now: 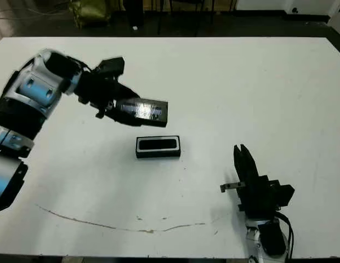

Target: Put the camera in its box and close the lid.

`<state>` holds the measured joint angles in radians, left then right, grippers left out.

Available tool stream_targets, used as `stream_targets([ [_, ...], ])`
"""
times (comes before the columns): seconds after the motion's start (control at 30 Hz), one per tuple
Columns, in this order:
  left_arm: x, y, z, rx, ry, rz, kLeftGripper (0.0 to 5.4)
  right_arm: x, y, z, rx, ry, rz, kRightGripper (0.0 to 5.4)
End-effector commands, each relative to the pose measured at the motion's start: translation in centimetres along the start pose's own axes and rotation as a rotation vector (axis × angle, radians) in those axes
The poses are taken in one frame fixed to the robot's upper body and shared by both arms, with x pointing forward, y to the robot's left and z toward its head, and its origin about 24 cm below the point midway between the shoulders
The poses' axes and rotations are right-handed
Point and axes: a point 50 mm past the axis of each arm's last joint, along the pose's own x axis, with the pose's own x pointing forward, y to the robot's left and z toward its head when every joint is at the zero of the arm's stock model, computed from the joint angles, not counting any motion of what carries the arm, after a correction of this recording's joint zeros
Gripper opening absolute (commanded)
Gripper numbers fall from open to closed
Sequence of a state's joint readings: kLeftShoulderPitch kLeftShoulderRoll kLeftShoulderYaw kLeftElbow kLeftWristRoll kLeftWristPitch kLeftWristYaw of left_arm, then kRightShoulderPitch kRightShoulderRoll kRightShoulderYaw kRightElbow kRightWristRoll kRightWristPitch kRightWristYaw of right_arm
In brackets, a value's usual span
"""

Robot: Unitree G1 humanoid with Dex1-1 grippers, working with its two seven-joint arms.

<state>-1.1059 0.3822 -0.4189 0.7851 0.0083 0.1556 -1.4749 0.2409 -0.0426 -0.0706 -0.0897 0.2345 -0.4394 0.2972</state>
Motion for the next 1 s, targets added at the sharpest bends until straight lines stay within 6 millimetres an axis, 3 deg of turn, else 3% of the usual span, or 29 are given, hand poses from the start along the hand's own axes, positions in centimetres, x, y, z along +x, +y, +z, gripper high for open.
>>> stream_targets([
  [0.03, 0.9, -0.4, -1.0, -0.013, 0.041, -0.033, 2.52, -0.6, 0.0, -0.2, 0.005, 0.052, -0.016, 0.0],
  [1.0, 2.7, -1.1, -1.2, -0.108, -0.055, 0.05, 2.52, -0.7, 0.5, 0.7, -0.018, 0.077, -0.019, 0.0],
])
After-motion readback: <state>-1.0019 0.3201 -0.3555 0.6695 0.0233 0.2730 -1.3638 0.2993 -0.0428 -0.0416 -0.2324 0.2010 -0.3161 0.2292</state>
